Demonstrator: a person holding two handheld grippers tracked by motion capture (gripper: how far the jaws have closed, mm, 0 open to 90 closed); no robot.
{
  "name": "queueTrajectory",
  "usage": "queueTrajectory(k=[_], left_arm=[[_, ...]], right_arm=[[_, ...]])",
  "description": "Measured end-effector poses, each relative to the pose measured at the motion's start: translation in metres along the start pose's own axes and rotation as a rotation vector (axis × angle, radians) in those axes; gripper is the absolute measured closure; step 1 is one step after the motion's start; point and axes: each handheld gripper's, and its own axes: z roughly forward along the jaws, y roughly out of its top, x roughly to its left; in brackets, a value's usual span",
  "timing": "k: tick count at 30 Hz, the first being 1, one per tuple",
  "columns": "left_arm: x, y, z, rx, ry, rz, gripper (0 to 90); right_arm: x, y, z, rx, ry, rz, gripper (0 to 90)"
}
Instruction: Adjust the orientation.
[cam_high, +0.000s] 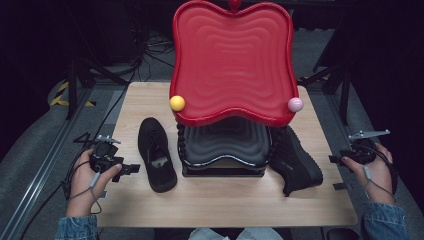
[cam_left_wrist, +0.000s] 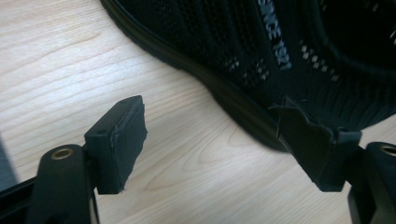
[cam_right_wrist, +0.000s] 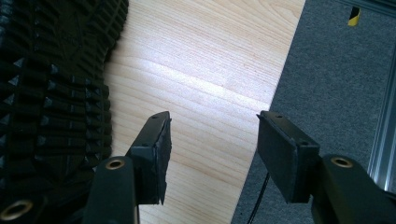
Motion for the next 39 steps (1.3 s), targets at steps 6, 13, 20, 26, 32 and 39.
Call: queueTrajectory(k=[6,13,20,26,32,39], left_arm=[[-0.006,0.005,-0.001,-0.052,-0.064,0.012,28.8],[-0.012,0.01,-0.005,0.002,-0.014,0.063,28.7],[-0.023,0.022,-0.012,0.015,-0.06,0.085,29.0],[-0.038,0.034,-0.025,0.001,-0.077,0.123,29.1],[-0.063,0.045,-0.035,0.008,-0.085,0.198,29.0],[-0.086,0.054,-0.037,0.019,-0.084,0.265,30.1]], right_arm=[[0.0,-0.002,0.004,-0.036,0.019,-0.042,43.5],[-0.001,-0.004,0.009,-0.059,0.032,-0.062,42.5],[0.003,-0.003,0.013,-0.101,0.066,-0.058,44.2],[0.004,-0.002,0.012,-0.111,0.081,-0.044,44.2],[0.005,-0.002,0.015,-0.101,0.101,-0.031,44.2],[0.008,-0.002,0.015,-0.103,0.118,-0.03,43.9]])
